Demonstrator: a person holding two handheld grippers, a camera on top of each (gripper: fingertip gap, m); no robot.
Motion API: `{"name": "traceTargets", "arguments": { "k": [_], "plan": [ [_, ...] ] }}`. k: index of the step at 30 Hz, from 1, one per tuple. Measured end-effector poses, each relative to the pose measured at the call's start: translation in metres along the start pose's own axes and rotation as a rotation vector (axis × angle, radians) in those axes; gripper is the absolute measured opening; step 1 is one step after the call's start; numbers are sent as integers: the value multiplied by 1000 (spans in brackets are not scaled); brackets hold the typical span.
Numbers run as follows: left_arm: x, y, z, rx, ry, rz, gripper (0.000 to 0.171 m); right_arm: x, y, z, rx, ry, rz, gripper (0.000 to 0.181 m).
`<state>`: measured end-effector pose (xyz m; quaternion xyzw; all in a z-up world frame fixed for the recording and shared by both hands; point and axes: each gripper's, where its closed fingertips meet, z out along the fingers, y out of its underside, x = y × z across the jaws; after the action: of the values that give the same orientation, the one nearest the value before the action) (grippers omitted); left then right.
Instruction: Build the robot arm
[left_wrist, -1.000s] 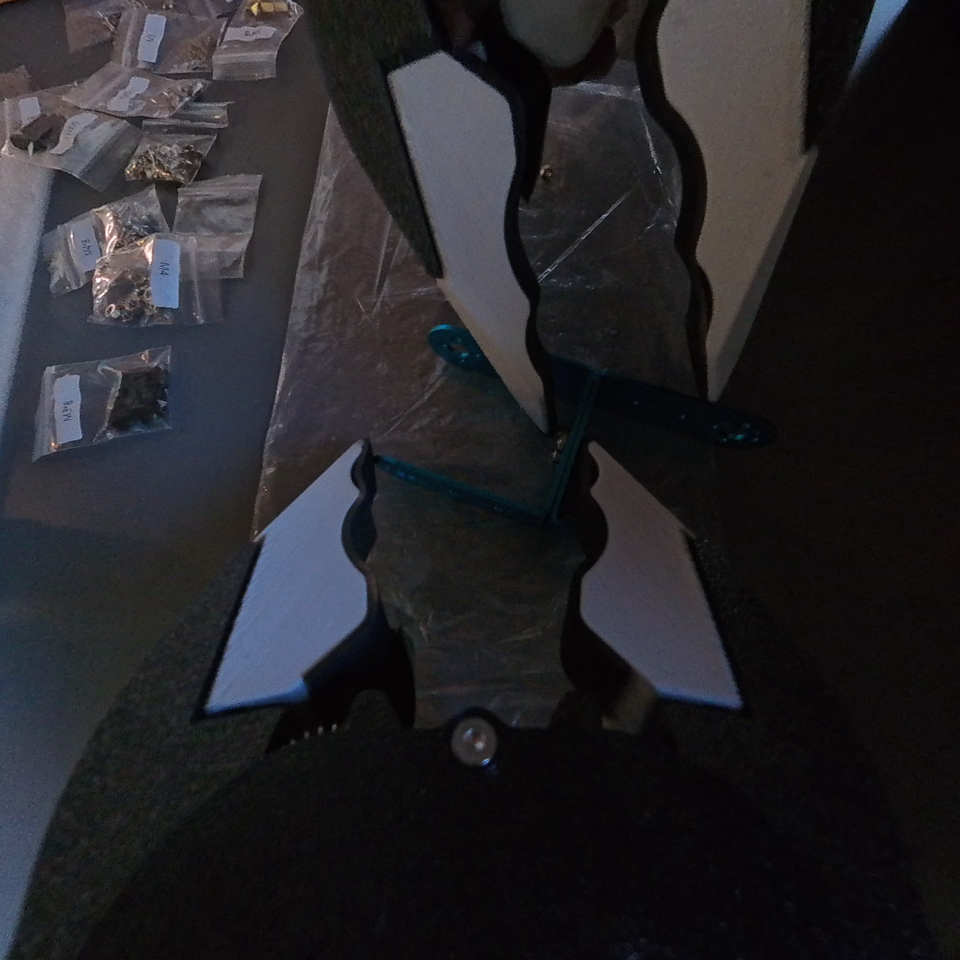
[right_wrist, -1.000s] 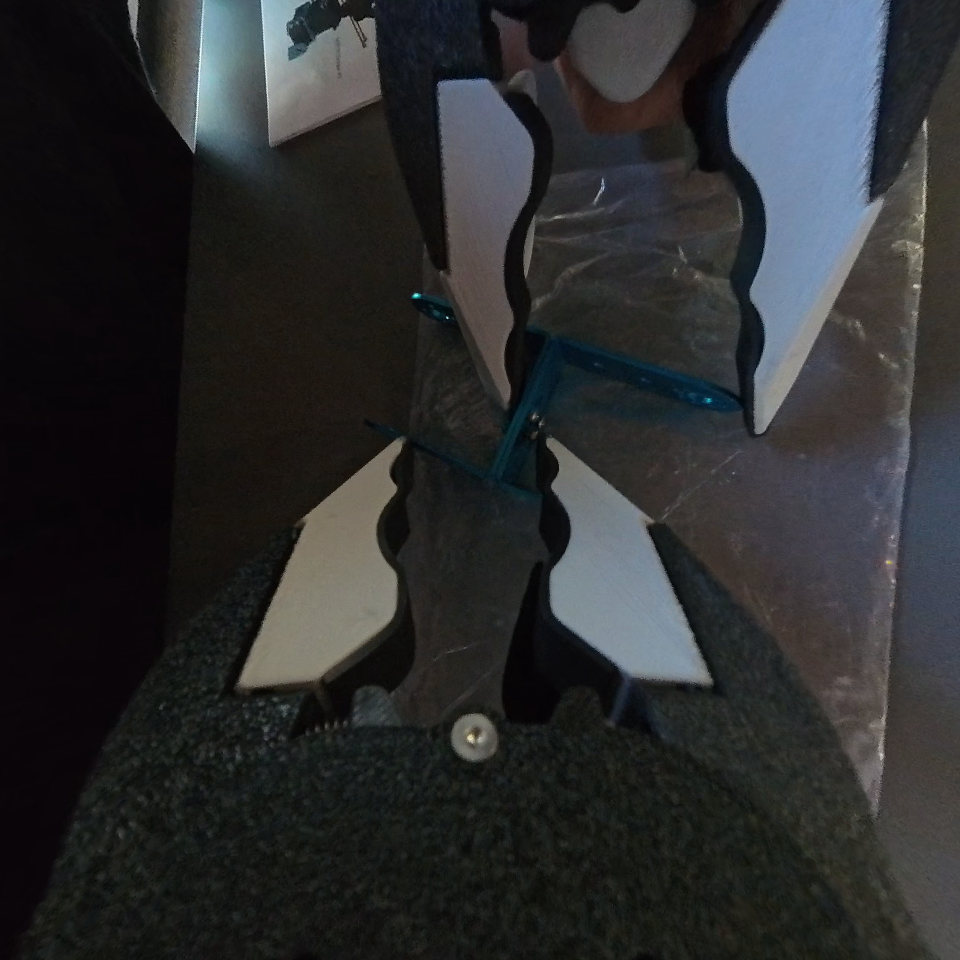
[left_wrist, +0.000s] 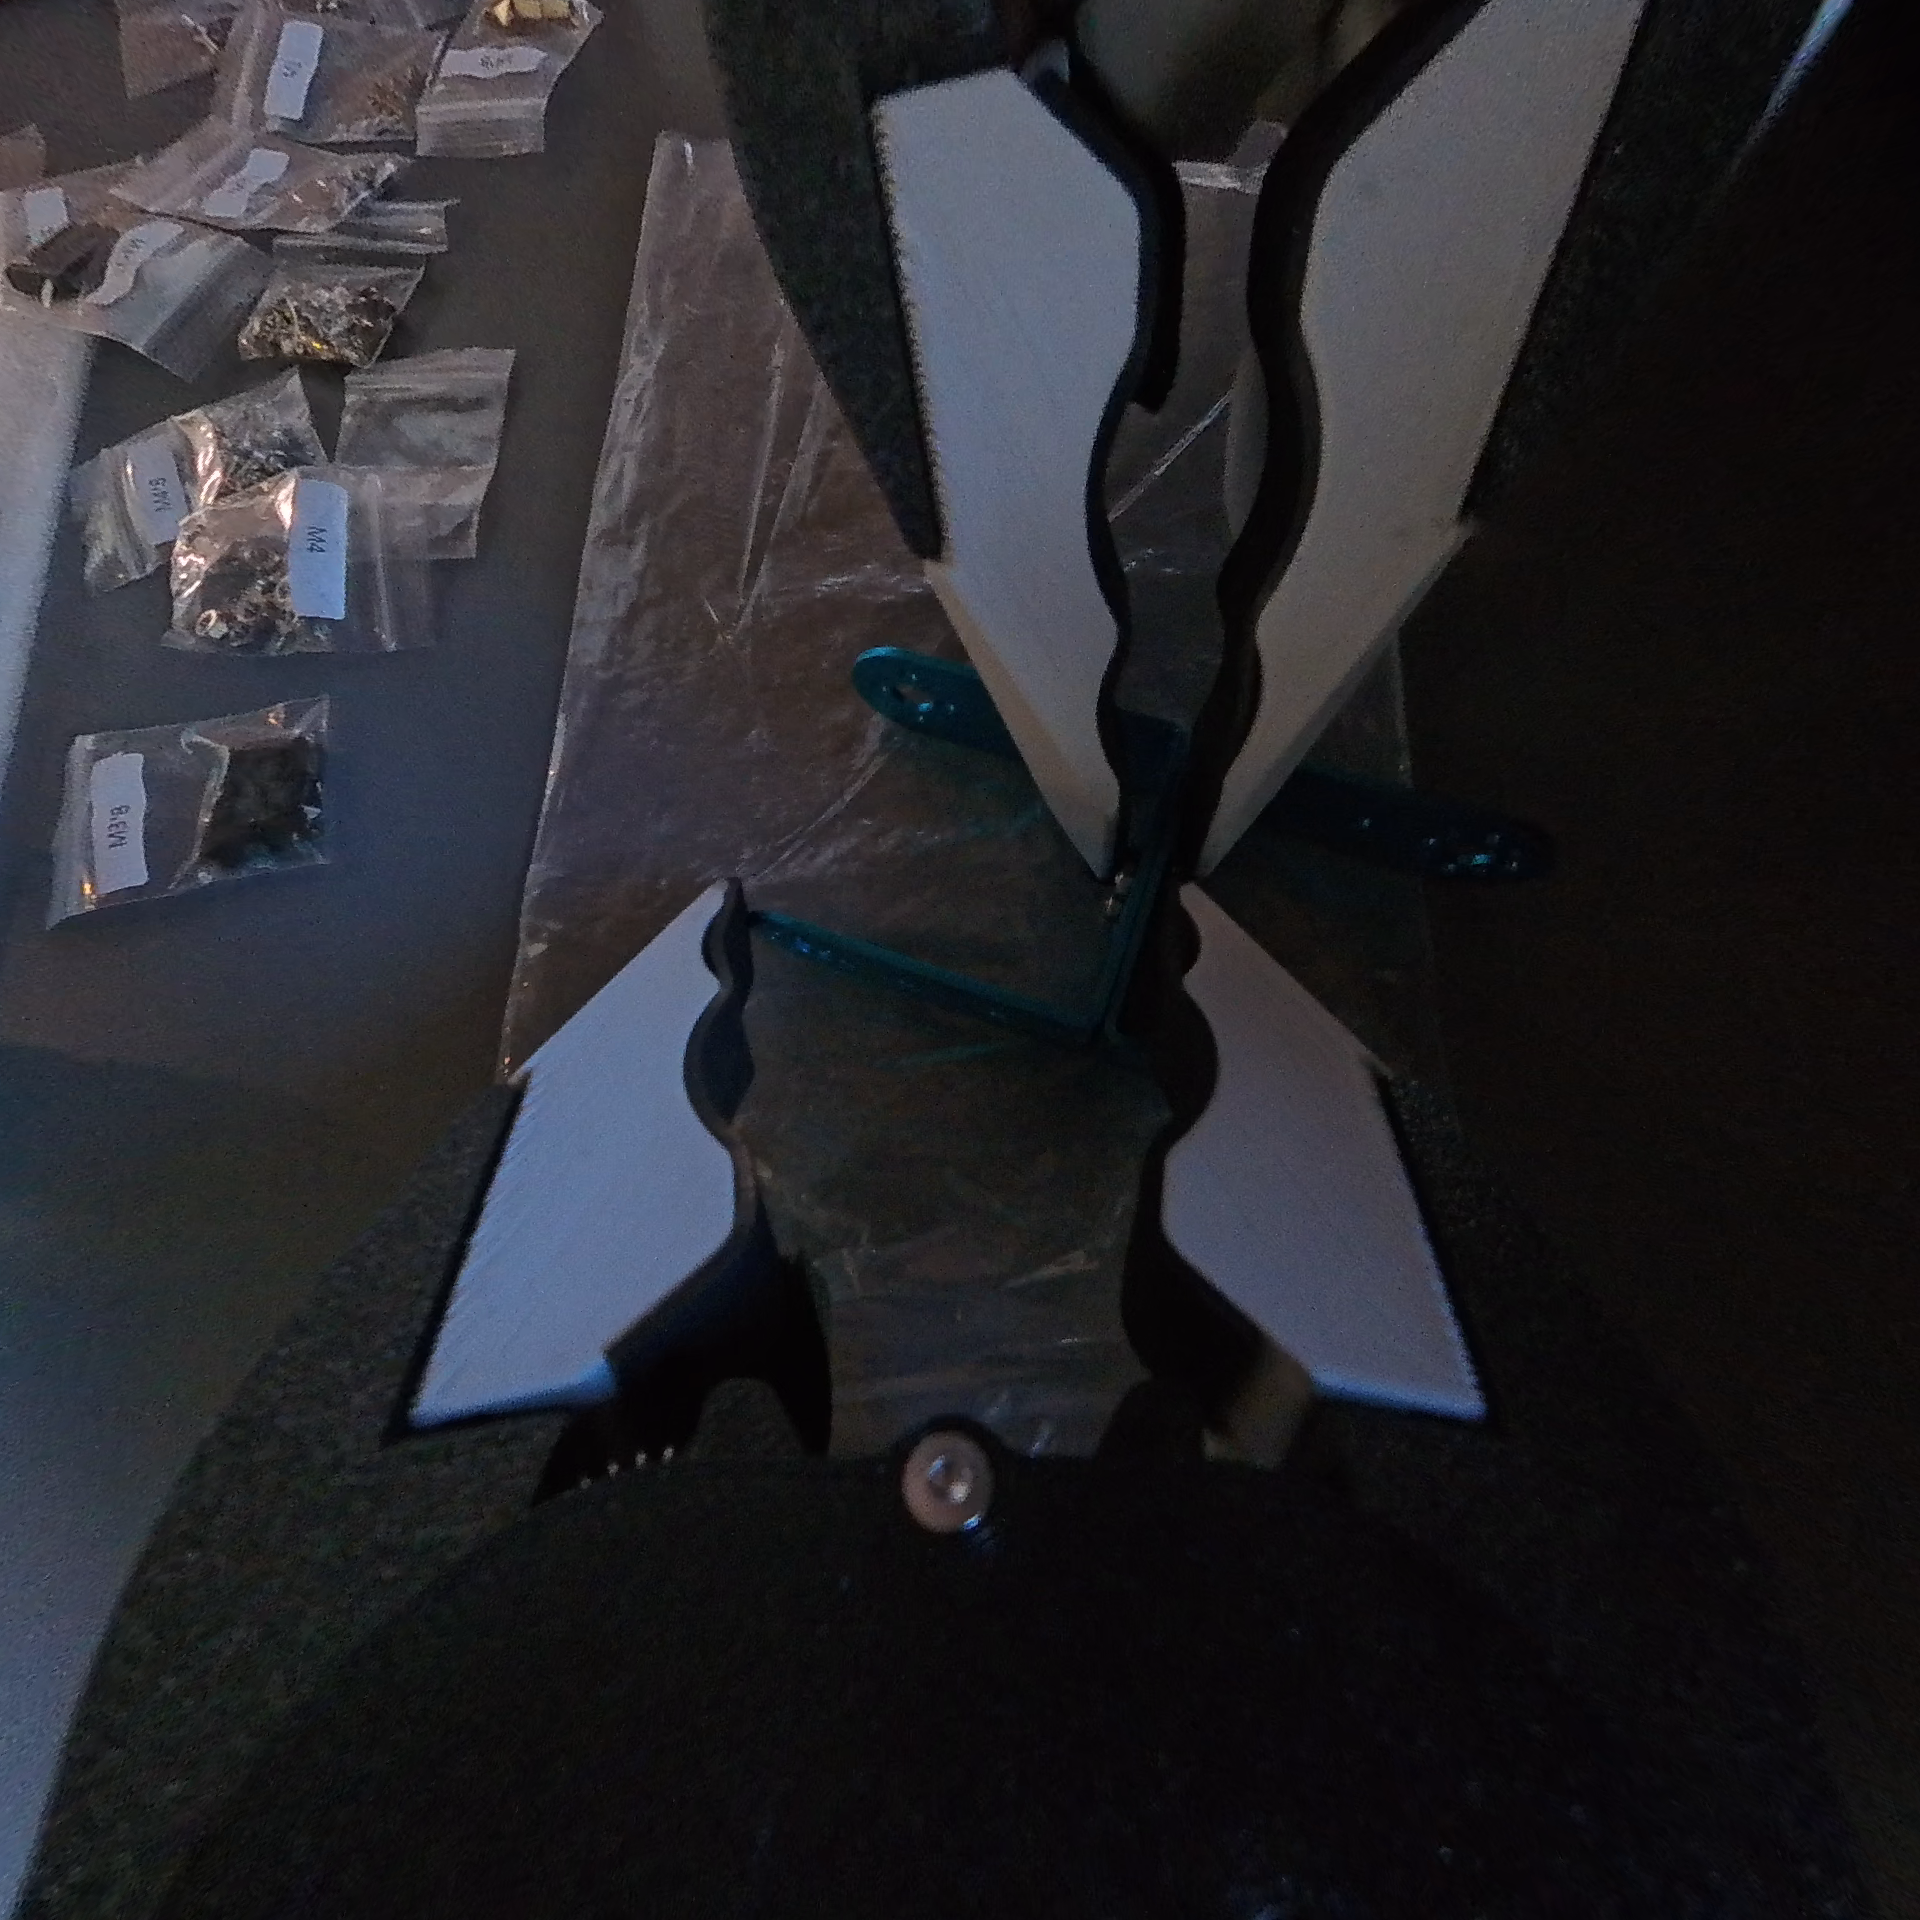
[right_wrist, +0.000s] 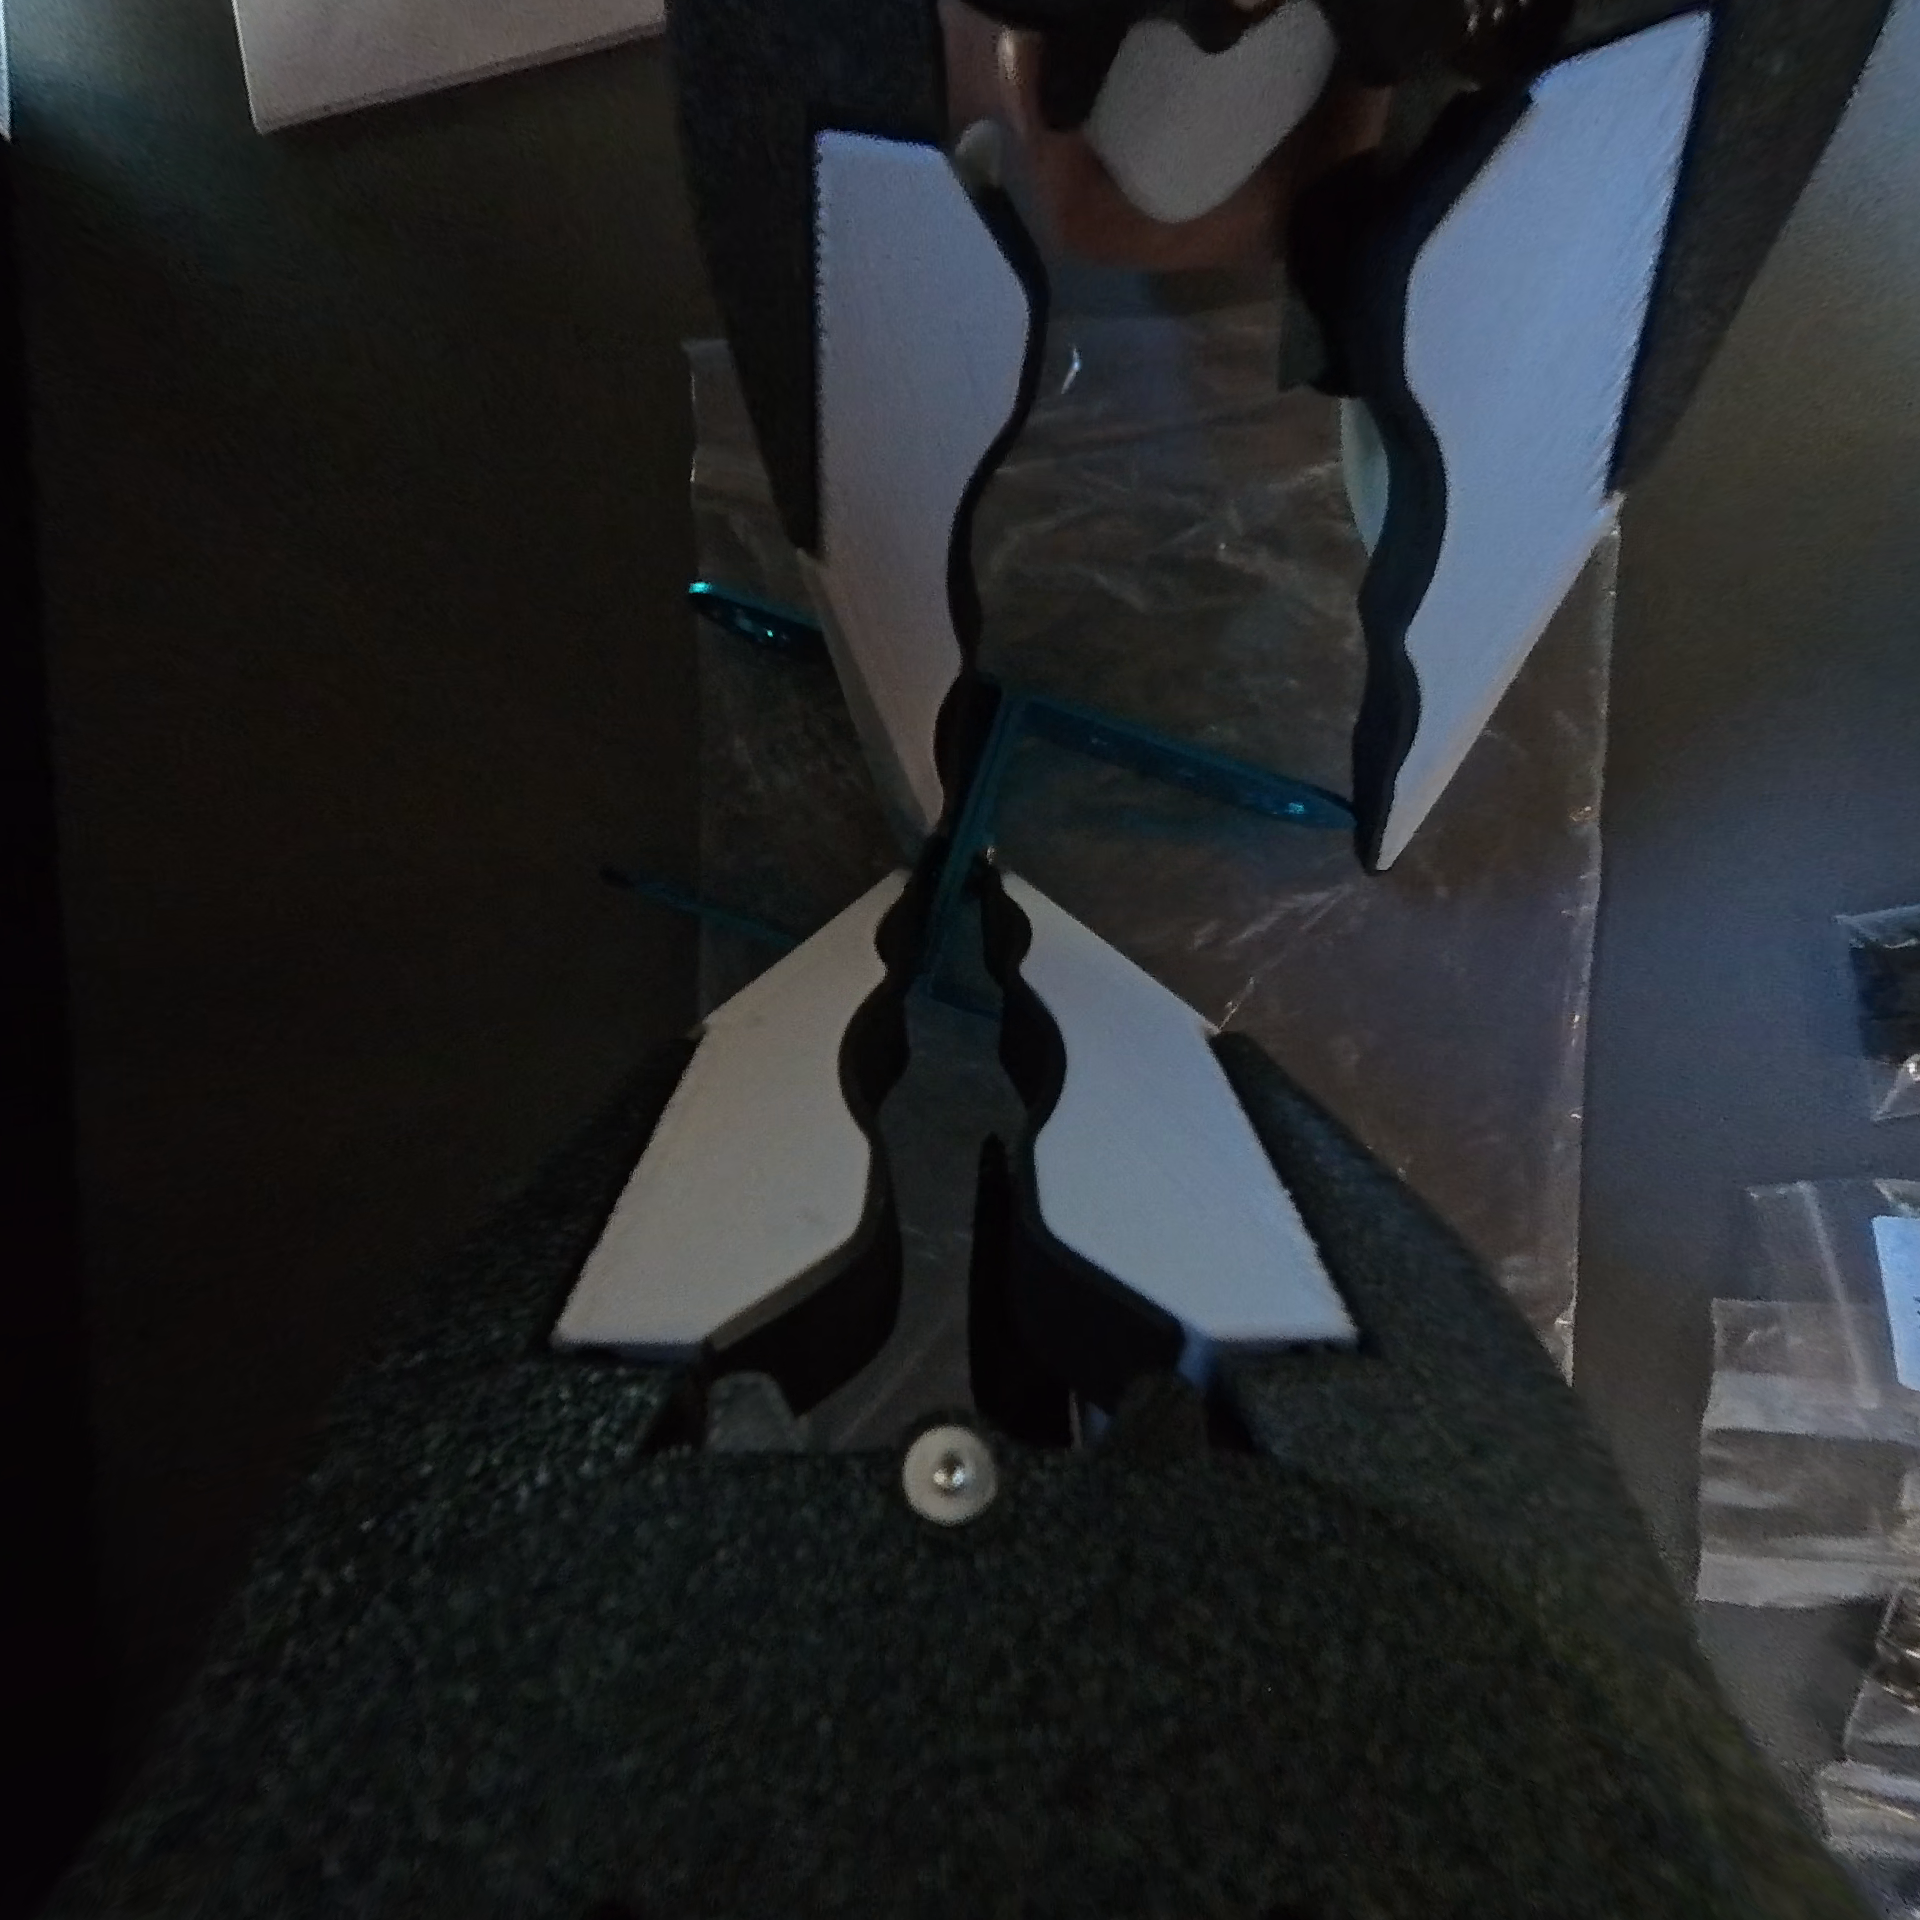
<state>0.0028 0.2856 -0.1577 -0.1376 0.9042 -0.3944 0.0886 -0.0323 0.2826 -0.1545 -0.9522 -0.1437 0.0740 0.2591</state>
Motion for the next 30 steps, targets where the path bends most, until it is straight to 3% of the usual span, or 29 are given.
{"name": "traceTargets", "arguments": {
  "k": [6,9,15,26,30],
  "plan": [
    [0,0,0,-1,-8,8,77,0,1,-1,15,-47,35,13],
    [0,0,0,-3,-12,9,77,-7,2,0,11,-127,97,26],
    [0,1,0,-6,-20,9,76,1,3,-2,8,-38,60,13],
    [2,0,1,-9,-3,22,77,-4,1,0,25,-15,25,9],
    [2,0,1,-9,-14,25,77,-4,2,-1,43,-81,62,12]
  ]
}}
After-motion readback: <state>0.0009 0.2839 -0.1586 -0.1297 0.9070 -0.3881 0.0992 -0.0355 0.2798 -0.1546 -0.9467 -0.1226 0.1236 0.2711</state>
